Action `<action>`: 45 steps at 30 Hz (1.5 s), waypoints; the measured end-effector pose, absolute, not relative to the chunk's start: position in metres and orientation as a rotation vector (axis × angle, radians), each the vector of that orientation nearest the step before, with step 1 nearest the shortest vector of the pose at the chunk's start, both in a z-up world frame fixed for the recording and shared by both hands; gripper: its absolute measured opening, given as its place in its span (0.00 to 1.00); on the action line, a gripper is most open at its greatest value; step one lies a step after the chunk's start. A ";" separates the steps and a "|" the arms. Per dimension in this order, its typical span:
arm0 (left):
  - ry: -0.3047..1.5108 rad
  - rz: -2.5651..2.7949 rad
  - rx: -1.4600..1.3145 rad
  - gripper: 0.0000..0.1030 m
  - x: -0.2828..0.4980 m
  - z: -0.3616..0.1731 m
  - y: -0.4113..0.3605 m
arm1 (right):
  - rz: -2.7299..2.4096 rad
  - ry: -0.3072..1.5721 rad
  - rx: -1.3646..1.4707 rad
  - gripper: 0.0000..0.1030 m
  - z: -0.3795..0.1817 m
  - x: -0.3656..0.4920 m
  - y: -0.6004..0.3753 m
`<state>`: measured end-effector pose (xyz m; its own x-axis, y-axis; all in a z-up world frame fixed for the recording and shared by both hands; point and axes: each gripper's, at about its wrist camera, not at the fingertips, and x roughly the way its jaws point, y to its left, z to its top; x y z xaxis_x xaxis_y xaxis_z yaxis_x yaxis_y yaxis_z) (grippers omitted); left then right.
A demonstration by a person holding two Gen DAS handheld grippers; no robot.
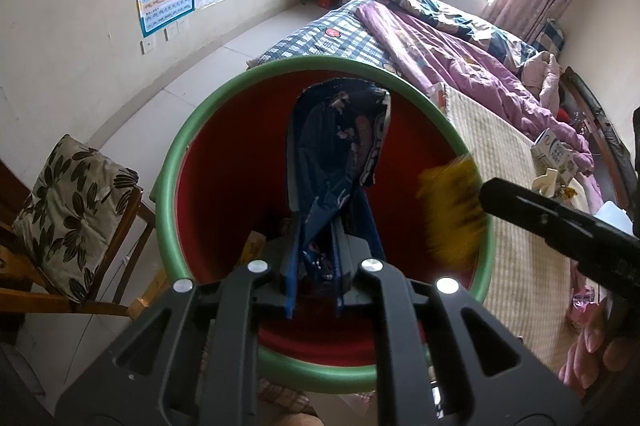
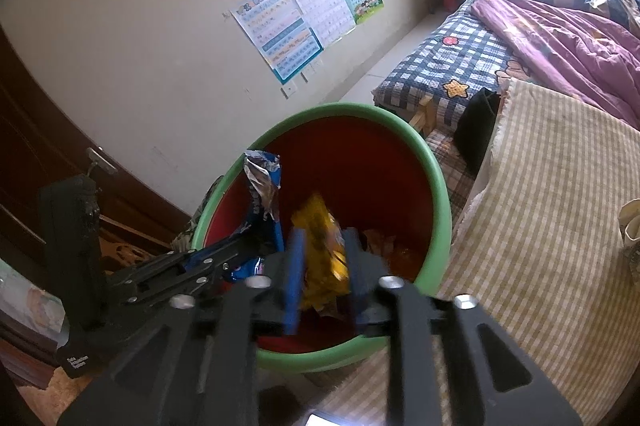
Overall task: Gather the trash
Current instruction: 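Hold the blue pouch and yellow wrapper over the red bucket and open both grippers, then grasp the purple snack bag with the left gripper while the right gripper grasps the pink bag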
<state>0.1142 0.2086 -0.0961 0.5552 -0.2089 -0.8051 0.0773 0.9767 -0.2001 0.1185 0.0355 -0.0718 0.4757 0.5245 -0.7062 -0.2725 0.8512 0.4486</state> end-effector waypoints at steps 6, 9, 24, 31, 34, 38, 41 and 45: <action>0.964 -0.156 -0.145 0.37 0.114 -0.097 0.208 | 0.498 0.946 0.296 0.33 -0.068 0.115 0.033; 0.960 -0.152 -0.141 0.37 0.113 -0.096 0.207 | 0.495 0.936 0.305 0.36 -0.065 0.113 0.028; 0.913 -0.190 -0.109 0.37 0.099 -0.078 0.166 | 0.362 0.933 0.374 0.46 -0.070 0.083 -0.061; 0.912 -0.222 -0.088 0.37 0.084 -0.075 0.124 | 0.128 0.909 0.403 0.47 -0.077 0.053 -0.163; 0.917 -0.237 -0.090 0.37 0.076 -0.075 0.102 | 0.004 0.917 0.406 0.58 -0.080 0.039 -0.209; 0.924 -0.281 -0.086 0.41 0.062 -0.077 0.070 | -0.090 0.963 0.431 0.60 -0.096 0.023 -0.259; 0.921 -0.352 -0.061 0.45 0.049 -0.076 0.041 | -0.110 1.018 0.441 0.69 -0.112 0.017 -0.279; 0.907 -0.469 -0.013 0.55 0.030 -0.071 -0.002 | -0.082 1.081 0.406 0.71 -0.129 0.018 -0.290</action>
